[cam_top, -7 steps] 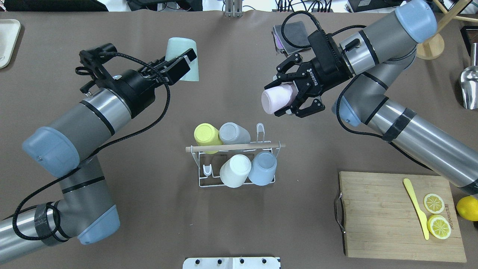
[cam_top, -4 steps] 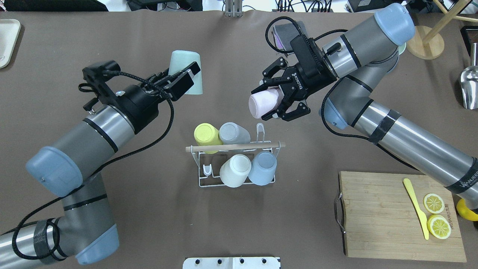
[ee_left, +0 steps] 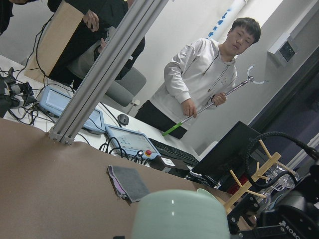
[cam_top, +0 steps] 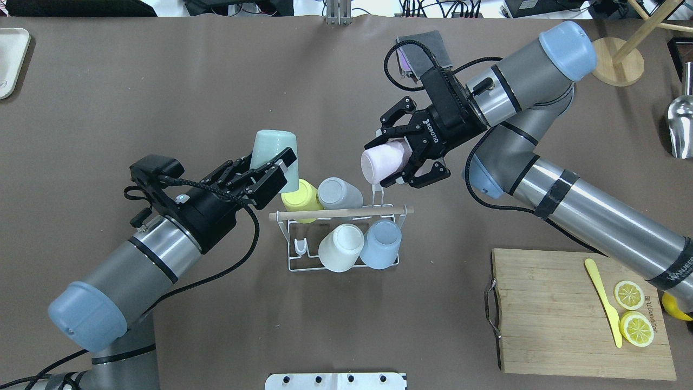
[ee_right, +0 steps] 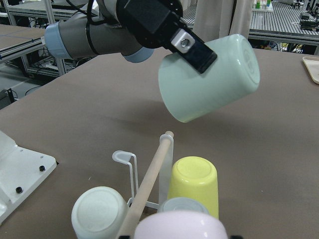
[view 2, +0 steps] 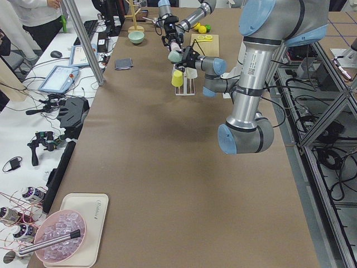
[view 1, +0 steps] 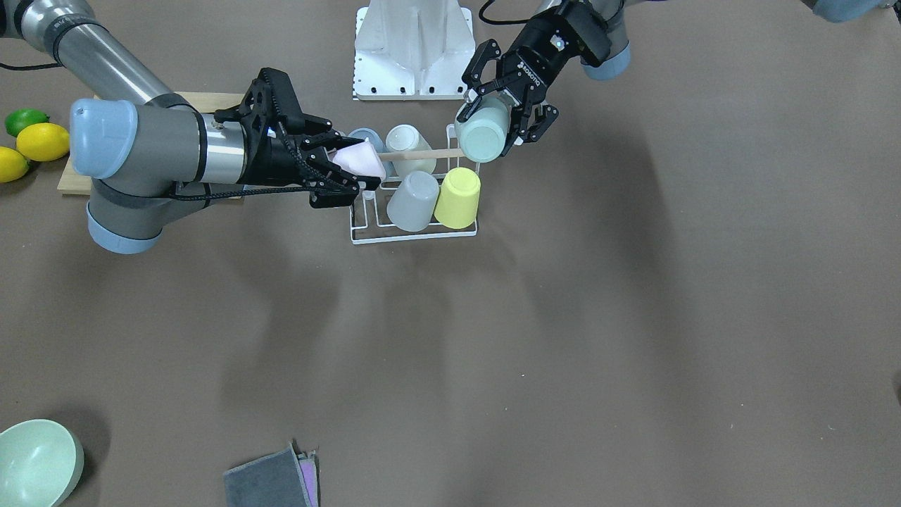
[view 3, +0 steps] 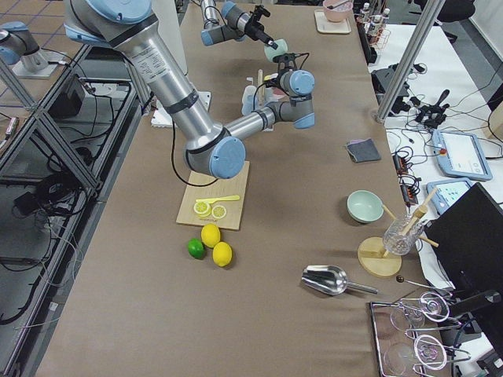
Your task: Place cup on cup holder
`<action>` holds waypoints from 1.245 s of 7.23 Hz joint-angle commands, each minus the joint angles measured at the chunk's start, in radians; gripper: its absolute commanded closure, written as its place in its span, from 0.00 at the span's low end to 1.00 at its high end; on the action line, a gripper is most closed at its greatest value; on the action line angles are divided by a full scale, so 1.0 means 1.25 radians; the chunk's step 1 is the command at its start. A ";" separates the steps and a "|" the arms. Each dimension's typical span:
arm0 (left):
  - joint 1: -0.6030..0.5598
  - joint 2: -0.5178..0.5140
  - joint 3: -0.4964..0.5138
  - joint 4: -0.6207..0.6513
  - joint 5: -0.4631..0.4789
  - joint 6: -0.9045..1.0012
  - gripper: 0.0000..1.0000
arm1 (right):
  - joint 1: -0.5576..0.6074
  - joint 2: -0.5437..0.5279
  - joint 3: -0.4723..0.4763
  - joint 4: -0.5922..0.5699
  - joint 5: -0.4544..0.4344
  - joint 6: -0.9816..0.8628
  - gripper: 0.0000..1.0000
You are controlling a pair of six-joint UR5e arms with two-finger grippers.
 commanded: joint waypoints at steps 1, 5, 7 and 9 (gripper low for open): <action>0.050 0.005 0.001 -0.004 0.066 0.017 0.61 | 0.000 -0.015 0.002 0.039 -0.003 0.000 0.75; 0.117 -0.005 0.007 -0.004 0.185 0.018 0.61 | -0.009 -0.018 -0.005 0.057 -0.007 0.001 0.77; 0.124 -0.035 0.031 -0.004 0.220 0.049 0.61 | -0.045 -0.010 -0.005 0.054 -0.033 0.010 0.77; 0.119 -0.065 0.072 -0.004 0.236 0.066 0.61 | -0.065 0.001 0.001 0.056 -0.034 0.019 0.78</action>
